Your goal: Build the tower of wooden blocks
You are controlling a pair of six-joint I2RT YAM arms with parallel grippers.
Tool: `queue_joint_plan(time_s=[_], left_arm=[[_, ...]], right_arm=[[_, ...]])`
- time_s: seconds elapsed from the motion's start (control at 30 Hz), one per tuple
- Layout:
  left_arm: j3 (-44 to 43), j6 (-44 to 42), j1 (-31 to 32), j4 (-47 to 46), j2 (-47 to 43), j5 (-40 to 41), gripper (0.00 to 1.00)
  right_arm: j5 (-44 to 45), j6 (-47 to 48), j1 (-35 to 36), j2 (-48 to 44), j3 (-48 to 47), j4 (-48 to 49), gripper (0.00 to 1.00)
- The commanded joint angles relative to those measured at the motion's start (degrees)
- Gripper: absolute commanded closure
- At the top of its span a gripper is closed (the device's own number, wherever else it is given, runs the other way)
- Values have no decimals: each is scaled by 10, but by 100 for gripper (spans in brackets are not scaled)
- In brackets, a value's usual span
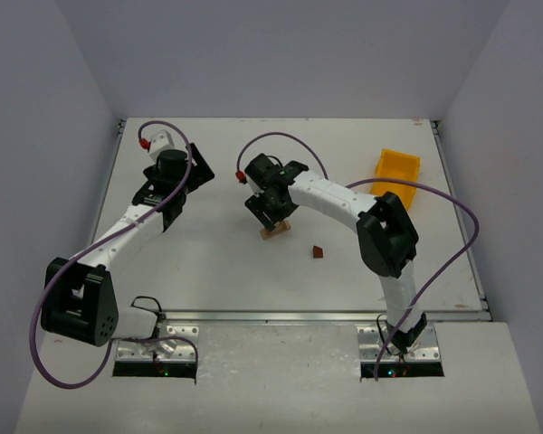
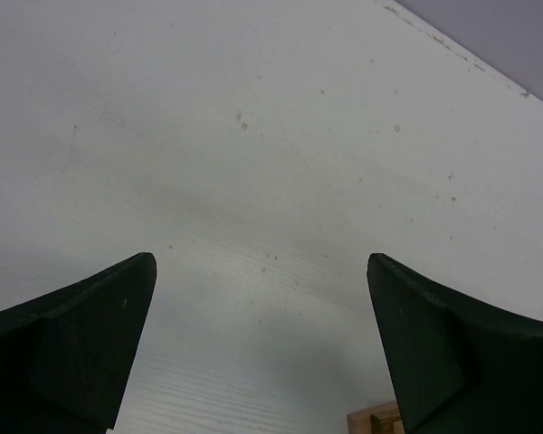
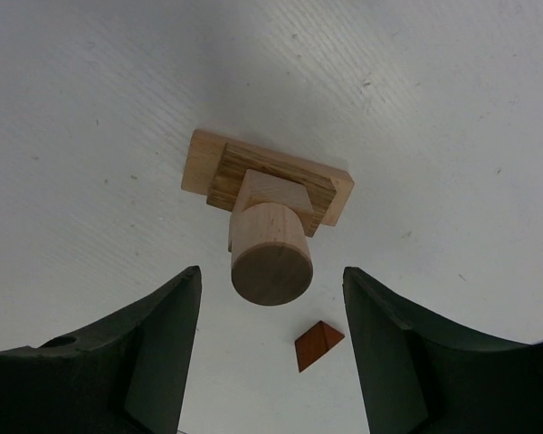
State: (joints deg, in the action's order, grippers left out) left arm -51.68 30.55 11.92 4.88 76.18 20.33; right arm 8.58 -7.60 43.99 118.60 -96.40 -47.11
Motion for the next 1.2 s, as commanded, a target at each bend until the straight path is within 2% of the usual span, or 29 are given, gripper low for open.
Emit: queue_joint_plan(time_s=[0.0,0.23,0.4,0.5,0.53,0.63,0.7,0.83,1.03,1.17], left_arm=[[-2,7,-7,-31,-2,-5,0],[0,6,-7,-29,-11,-5,0],[3,6,-7,-28,-19,-5,0],[5,7,-7,-27,-24,-9,0],[4,7,-7,-24,-26,-9,0],[8,8,-7,-24,-33,-8,0],[9,7,-7,-24,-37,-8,0],[10,8,-7,-20,-41,-10,0],[15,7,-7,-25,-45,-11,0],[18,6,-7,-29,-44,-12,0]], right_arm=[[-28,8,-2,-57,15,39,32],[7,18,-2,-122,39,58,21],[50,-11,-2,-223,117,66,20],[93,-62,-2,-290,209,69,23],[106,-84,-2,-333,245,69,28],[104,-123,-4,-370,318,71,35],[90,-144,-5,-364,345,76,41],[85,-168,-7,-317,357,82,44],[97,-187,-16,-230,350,115,64],[90,-191,-20,-188,341,126,69]])
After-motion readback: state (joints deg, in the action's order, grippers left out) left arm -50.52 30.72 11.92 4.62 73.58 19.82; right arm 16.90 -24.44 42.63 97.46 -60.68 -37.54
